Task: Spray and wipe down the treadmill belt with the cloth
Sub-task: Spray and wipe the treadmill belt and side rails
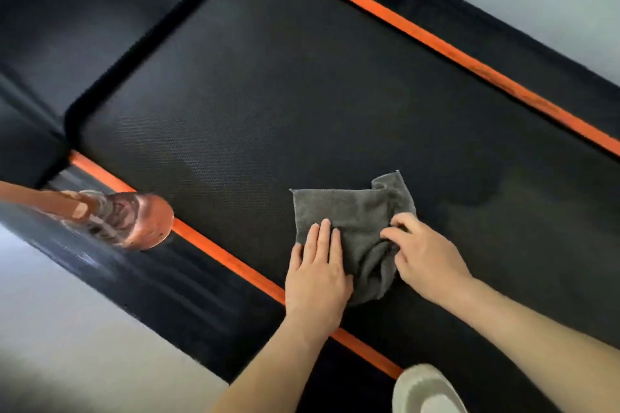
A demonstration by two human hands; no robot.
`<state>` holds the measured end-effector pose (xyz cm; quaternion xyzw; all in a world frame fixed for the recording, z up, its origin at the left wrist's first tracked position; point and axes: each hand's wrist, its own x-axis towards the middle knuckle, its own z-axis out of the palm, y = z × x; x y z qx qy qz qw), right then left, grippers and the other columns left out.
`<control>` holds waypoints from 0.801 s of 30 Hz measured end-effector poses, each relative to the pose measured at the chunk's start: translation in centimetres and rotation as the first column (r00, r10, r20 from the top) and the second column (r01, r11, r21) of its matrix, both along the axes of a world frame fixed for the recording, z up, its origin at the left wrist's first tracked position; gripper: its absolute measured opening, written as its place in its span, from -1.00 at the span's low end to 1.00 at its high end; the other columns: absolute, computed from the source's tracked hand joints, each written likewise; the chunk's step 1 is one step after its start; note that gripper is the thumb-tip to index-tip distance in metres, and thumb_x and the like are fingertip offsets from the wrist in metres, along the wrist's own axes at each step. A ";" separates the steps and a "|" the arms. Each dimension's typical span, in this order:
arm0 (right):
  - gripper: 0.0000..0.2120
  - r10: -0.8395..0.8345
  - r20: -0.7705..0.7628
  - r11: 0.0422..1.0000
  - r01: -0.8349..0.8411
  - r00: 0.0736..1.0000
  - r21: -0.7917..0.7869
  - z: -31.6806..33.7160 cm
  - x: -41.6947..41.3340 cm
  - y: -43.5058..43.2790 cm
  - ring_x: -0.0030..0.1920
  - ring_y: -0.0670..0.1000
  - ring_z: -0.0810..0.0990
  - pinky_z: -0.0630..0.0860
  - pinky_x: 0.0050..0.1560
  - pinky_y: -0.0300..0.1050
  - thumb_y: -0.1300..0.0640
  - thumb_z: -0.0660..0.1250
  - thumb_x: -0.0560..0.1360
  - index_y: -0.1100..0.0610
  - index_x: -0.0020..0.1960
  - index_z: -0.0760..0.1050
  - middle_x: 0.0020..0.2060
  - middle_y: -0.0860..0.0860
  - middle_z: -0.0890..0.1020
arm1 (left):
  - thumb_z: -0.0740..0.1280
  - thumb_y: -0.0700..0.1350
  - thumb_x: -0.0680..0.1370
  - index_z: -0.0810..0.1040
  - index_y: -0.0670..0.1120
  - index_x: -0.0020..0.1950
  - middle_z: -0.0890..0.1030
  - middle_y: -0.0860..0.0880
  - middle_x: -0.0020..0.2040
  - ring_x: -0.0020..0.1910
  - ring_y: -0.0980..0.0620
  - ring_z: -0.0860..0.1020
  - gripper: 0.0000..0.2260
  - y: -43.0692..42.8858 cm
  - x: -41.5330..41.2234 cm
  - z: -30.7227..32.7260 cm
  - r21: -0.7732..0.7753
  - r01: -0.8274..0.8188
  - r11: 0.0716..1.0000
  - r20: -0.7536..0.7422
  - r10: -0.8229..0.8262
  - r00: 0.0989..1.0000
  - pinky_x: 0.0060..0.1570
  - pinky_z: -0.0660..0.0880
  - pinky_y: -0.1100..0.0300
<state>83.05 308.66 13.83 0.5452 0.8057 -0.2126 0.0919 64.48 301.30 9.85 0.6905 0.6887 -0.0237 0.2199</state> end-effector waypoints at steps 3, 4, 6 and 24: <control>-0.86 0.245 0.114 0.969 -0.244 0.963 -0.026 2.4 0.8 -2.2 -0.03 0.08 0.61 0.58 -0.21 0.02 0.15 0.45 0.35 0.03 -0.10 0.70 0.12 0.03 0.62 | 0.25 0.22 0.55 0.05 -0.21 0.60 0.04 -0.15 0.62 0.60 -0.10 0.02 -0.20 0.7 -2.1 1.4 -0.079 -0.170 0.982 -0.065 0.165 0.984 0.50 0.05 -0.19; -0.94 0.344 0.150 0.938 -0.346 0.927 -0.012 3.0 0.8 -2.4 -0.09 0.07 0.61 0.54 -0.25 0.00 0.11 0.42 0.35 0.01 -0.21 0.67 -0.01 0.01 0.65 | 0.21 0.21 0.58 0.01 -0.22 0.60 0.01 -0.16 0.62 0.60 -0.11 -0.02 -0.22 1.2 -3.1 1.6 -0.073 -0.228 0.971 -0.091 0.221 0.971 0.51 0.01 -0.19; -0.80 0.414 0.224 0.910 -0.393 0.882 -0.134 4.1 0.0 -1.8 -0.16 0.04 0.54 0.46 -0.11 0.01 0.06 0.24 0.47 0.01 -0.30 0.55 -0.29 -0.06 0.55 | 0.19 0.19 0.59 0.02 -0.26 0.59 0.02 -0.21 0.62 0.60 -0.15 -0.02 -0.23 2.4 -4.7 2.1 -0.082 -0.318 0.945 -0.109 0.308 0.945 0.51 0.02 -0.20; -0.41 0.310 0.046 0.950 -0.311 0.950 0.012 -4.6 0.2 5.3 0.58 0.13 -0.32 -0.22 0.56 0.08 -0.18 -0.12 0.69 -0.05 0.62 -0.25 0.59 0.08 -0.28 | 0.03 0.00 0.61 0.12 -0.17 0.60 0.23 -0.33 0.53 0.52 -0.33 0.19 -0.44 2.8 4.6 -3.3 0.207 -0.271 0.940 -0.066 0.290 0.955 0.41 0.28 -0.26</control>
